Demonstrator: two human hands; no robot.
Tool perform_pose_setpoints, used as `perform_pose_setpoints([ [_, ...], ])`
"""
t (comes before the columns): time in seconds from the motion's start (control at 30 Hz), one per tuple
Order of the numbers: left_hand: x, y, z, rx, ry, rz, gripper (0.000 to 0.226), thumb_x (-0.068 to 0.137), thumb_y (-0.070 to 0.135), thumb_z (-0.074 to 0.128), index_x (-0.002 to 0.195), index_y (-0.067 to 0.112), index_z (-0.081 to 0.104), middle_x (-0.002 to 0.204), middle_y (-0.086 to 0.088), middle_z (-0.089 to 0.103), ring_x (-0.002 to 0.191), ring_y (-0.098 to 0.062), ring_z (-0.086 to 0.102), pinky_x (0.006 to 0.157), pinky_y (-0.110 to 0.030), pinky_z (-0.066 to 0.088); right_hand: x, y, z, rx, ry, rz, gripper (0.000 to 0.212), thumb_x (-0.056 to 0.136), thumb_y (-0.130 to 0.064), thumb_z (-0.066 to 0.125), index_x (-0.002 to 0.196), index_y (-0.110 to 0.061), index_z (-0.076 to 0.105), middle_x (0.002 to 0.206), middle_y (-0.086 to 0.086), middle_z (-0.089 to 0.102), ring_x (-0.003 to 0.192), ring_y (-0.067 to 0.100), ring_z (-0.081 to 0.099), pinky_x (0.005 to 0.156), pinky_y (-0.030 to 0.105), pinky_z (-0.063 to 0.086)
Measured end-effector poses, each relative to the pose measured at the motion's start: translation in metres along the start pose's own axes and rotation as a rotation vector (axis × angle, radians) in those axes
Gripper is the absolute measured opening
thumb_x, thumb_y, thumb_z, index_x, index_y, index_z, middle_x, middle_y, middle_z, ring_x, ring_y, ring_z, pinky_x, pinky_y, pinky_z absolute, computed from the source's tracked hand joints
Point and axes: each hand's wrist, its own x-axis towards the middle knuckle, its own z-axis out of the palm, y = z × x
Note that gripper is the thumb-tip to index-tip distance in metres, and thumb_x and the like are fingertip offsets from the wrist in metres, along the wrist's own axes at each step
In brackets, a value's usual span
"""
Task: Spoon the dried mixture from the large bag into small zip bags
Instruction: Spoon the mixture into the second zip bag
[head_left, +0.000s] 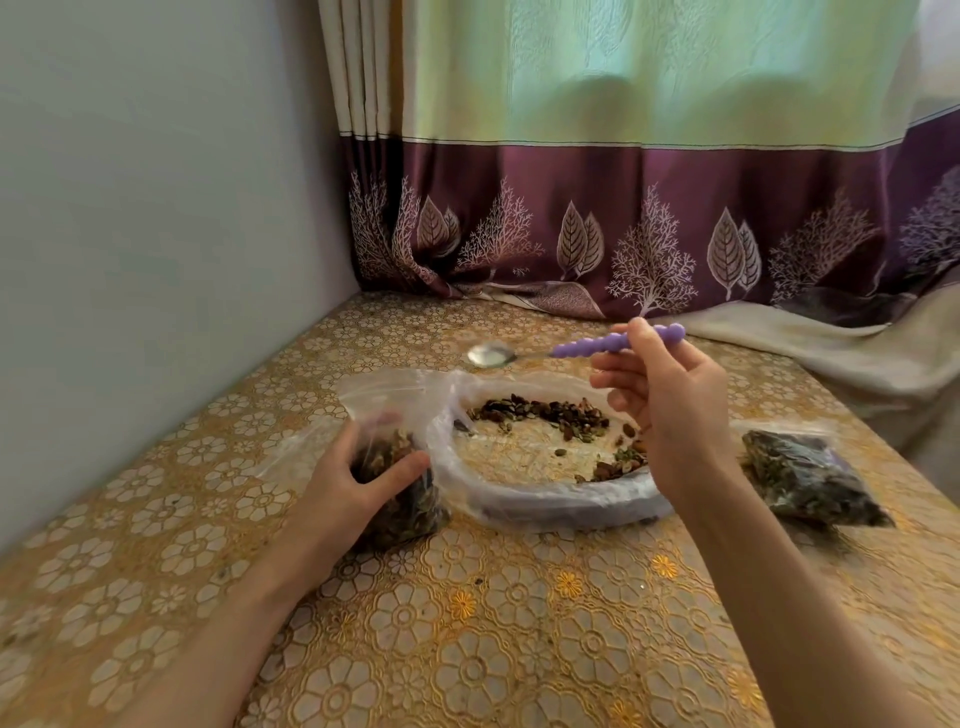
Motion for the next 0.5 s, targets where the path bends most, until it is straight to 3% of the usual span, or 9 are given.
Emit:
perform_pose_setpoints([
  [0.23,0.0,0.0,0.001,0.04,0.018,0.02,0.036,0.06,0.054,0.066,0.092,0.064,0.052,0.101,0.021,0.058,0.084,0.017,0.056,0.058,-0.008,0.047,0.01,0.029,-0.024,-0.405,0.196,-0.092,0.029,0.095,-0.023,0.054,0.07,-0.013,0.064,0.055,-0.004,0.067,0.047,0.005,0.057,0.049,0.02,0.044],
  [0.37,0.0,0.001,0.002,0.017,0.023,0.022,0.039,0.056,0.057,0.066,0.093,0.059,0.055,0.095,0.023,0.061,0.083,0.018,0.056,0.058,-0.006,0.047,0.014,0.029,-0.032,-0.465,0.282,-0.2,0.031,0.095,-0.021,0.054,0.065,-0.016,0.06,0.049,-0.017,0.063,0.04,0.0,0.056,0.042,0.009,0.04],
  [0.5,0.0,0.0,0.002,0.03,0.026,0.02,0.041,0.058,0.054,0.066,0.097,0.053,0.054,0.1,0.021,0.059,0.082,0.018,0.055,0.059,-0.008,0.046,0.017,0.033,-0.04,-0.577,0.364,-0.253,0.033,0.095,-0.021,0.054,0.062,-0.021,0.056,0.042,-0.015,0.056,0.041,-0.003,0.057,0.046,0.007,0.042],
])
